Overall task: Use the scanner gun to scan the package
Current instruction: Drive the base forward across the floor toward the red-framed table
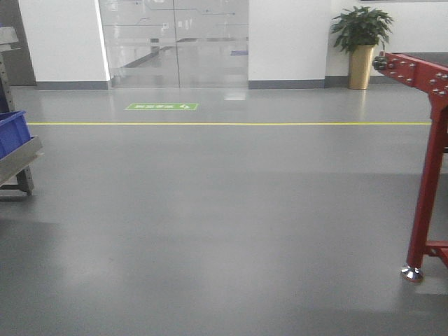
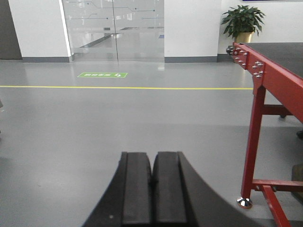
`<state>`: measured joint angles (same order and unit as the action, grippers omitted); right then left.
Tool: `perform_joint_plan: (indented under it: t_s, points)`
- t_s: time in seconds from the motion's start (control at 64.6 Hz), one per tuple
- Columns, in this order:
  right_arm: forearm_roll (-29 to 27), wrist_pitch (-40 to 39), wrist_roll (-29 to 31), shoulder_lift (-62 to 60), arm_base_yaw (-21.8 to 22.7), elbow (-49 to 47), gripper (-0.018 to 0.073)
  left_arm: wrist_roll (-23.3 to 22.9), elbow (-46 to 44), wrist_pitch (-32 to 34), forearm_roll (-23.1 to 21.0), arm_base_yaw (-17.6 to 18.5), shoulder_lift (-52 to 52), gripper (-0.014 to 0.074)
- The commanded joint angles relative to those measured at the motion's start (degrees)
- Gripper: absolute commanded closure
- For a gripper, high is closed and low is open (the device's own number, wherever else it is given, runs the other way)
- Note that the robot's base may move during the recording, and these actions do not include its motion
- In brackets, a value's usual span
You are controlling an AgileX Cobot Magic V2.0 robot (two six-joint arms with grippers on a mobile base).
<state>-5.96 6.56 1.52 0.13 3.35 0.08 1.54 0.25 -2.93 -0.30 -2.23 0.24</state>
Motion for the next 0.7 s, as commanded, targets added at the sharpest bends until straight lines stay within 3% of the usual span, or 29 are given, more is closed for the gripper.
perform_joint_plan:
  t_s: [0.0, 0.682]
  points:
    - [0.43, -1.05, 0.0, -0.13, 0.0, -0.08, 0.0711, -0.21, -0.25, 0.9, -0.22, 0.36, -0.24, 0.0707]
    - [0.43, -1.05, 0.0, -0.13, 0.0, -0.08, 0.0711, -0.21, -0.25, 0.9, -0.22, 0.36, -0.24, 0.0707]
